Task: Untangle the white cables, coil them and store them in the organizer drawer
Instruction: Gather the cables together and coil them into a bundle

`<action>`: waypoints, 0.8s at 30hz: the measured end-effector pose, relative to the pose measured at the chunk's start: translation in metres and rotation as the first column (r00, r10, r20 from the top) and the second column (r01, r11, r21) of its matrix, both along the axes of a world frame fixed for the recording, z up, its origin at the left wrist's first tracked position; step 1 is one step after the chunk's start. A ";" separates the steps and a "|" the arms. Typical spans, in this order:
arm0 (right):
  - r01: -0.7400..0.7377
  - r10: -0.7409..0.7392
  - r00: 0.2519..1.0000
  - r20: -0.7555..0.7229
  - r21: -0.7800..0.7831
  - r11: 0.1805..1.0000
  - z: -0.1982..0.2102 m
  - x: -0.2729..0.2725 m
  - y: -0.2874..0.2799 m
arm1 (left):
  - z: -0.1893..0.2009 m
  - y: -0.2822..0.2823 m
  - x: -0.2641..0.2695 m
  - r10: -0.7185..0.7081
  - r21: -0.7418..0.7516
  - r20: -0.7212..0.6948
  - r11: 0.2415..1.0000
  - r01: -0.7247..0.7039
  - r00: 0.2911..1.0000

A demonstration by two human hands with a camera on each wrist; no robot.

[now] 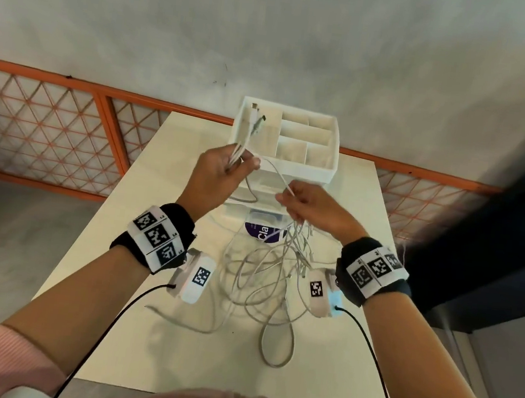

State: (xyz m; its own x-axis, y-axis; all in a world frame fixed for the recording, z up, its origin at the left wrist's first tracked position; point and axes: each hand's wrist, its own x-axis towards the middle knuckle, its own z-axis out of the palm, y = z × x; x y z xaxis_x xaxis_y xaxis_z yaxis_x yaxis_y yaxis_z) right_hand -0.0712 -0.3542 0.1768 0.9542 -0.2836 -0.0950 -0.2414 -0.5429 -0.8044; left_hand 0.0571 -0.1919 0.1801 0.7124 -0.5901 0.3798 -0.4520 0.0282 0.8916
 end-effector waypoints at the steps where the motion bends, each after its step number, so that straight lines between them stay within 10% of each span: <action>1: -0.042 0.042 0.998 -0.039 -0.007 0.999 -0.015 -0.004 -0.003 | 0.000 0.001 0.002 0.032 -0.020 0.005 0.999 -0.031 0.999; 9: -0.064 0.061 0.993 -0.100 -0.028 0.998 -0.066 -0.014 -0.017 | -0.023 0.003 -0.014 0.171 -0.045 0.055 0.985 -0.169 0.984; 18: 0.180 -0.226 0.886 0.405 0.149 0.972 0.066 -0.007 -0.004 | -0.049 0.017 0.004 0.259 0.085 0.128 0.959 -0.271 0.957; 24: 0.162 -0.153 0.950 0.273 -0.011 0.987 0.078 0.004 0.007 | -0.045 0.016 -0.001 0.210 0.076 -0.094 0.976 -0.203 0.973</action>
State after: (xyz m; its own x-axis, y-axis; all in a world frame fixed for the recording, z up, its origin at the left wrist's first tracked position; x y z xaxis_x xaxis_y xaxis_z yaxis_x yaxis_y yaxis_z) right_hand -0.0668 -0.3474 0.2547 0.8856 -0.4312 0.1726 -0.1017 -0.5426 -0.8338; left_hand 0.0556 -0.1759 0.1349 0.8540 -0.4473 0.2656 -0.3498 -0.1158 0.9296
